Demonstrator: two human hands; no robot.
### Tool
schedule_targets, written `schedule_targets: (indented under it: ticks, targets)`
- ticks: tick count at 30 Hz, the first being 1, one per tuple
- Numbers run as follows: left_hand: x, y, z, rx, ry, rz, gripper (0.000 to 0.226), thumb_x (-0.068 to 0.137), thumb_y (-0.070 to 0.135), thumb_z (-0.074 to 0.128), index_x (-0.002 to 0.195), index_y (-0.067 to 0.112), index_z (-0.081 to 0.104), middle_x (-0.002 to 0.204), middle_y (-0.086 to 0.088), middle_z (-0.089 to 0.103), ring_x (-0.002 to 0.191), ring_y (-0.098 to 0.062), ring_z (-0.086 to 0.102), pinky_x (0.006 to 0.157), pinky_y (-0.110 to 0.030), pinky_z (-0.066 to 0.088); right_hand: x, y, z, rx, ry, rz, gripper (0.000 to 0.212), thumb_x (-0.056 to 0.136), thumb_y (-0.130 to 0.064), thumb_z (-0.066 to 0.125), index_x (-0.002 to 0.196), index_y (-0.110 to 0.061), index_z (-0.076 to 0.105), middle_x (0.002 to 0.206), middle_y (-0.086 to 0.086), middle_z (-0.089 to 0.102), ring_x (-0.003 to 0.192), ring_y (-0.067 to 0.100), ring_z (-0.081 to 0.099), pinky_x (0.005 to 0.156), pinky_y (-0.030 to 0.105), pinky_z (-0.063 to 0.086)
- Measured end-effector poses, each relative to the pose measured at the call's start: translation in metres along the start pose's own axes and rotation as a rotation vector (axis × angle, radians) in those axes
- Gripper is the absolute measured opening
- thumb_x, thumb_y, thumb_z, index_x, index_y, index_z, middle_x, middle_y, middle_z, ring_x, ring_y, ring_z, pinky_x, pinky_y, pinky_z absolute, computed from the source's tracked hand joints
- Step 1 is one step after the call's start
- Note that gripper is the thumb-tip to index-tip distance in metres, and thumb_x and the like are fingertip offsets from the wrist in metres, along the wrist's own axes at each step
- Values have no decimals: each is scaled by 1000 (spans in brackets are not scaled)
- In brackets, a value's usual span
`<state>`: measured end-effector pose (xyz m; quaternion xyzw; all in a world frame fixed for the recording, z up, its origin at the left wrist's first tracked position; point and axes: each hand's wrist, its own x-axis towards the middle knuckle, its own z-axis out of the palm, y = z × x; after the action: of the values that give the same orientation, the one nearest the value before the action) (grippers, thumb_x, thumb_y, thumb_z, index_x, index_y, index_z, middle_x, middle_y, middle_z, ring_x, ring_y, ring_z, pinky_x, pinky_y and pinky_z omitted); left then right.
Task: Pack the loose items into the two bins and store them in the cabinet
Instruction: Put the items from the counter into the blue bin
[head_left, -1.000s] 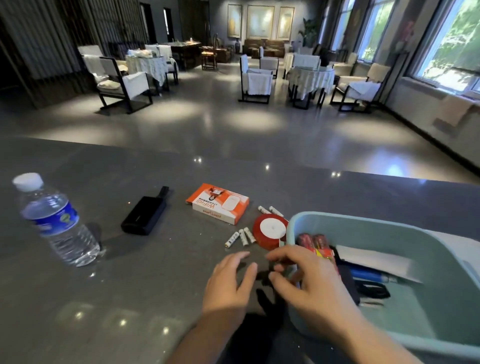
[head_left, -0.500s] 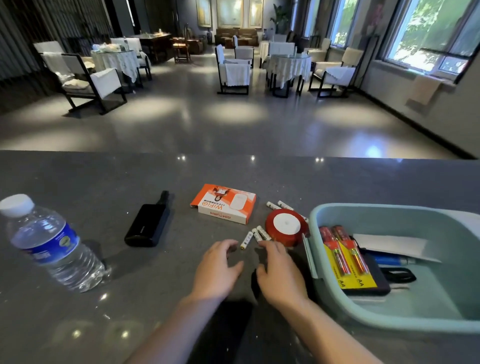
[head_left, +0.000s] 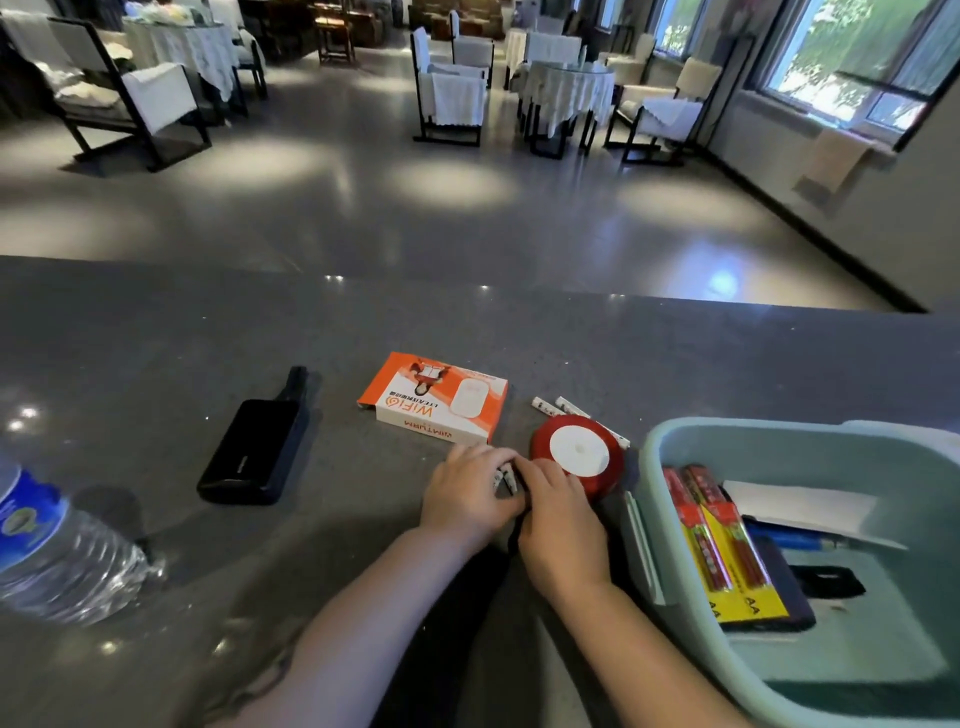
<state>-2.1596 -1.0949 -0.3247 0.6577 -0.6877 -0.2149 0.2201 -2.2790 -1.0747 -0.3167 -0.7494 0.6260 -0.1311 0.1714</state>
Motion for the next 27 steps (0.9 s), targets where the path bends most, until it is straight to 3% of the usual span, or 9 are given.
schedule_targets:
  ticks: [6, 9, 13, 15, 17, 22, 27]
  targets:
    - [-3, -9, -2, -26, 45, 25, 38, 77, 42, 63, 113, 30, 61, 109, 13, 59, 106, -9, 47, 89, -30, 42, 6, -4, -1, -90, -71, 11, 61, 87, -18, 48, 145, -28, 32, 132, -1, 39, 121, 22, 40, 83, 35, 44]
    - [-11, -15, -10, -24, 7, 47, 39, 74, 39, 67, 111, 29, 60, 109, 13, 58, 104, -9, 47, 87, -29, 44, 5, -5, -3, -66, -99, 26, 48, 87, -18, 49, 134, -26, 41, 123, 1, 43, 115, 24, 44, 73, 34, 39]
    - [-22, -25, -22, -16, -41, 46, 33, 73, 38, 69, 104, 30, 60, 102, 15, 56, 101, -7, 48, 84, -29, 45, -5, -4, -3, -36, -133, 15, 33, 87, -16, 49, 119, -21, 47, 118, 2, 48, 111, 24, 46, 75, 34, 38]
    - [-25, -27, -27, -20, -87, 33, 44, 69, 40, 73, 110, 30, 60, 106, 15, 55, 103, -6, 47, 87, -29, 45, -10, -3, -4, -41, -127, 15, 30, 88, -19, 51, 117, -21, 47, 117, 0, 47, 111, 23, 46, 73, 32, 34]
    - [-27, -28, -31, -7, -119, 39, 56, 66, 40, 77, 117, 31, 57, 111, 14, 54, 106, -6, 45, 90, -28, 43, -10, -2, -5, -33, -122, -6, 34, 88, -22, 55, 121, -23, 46, 119, -1, 46, 112, 21, 46, 74, 31, 35]
    - [-35, -30, -35, -20, -58, 30, 41, 73, 29, 75, 112, 29, 61, 107, 14, 57, 105, -6, 50, 90, -27, 44, -6, -2, -7, 63, -202, -107, 74, 85, -22, 64, 148, -29, 25, 142, -7, 35, 129, 15, 36, 101, 34, 41]
    - [-49, -38, -40, 16, -27, -40, 50, 69, 35, 79, 114, 33, 57, 111, 17, 55, 107, -4, 48, 91, -25, 42, -4, -6, -4, 55, -242, -185, 80, 85, -22, 66, 149, -32, 20, 140, -4, 34, 127, 17, 37, 101, 36, 43]
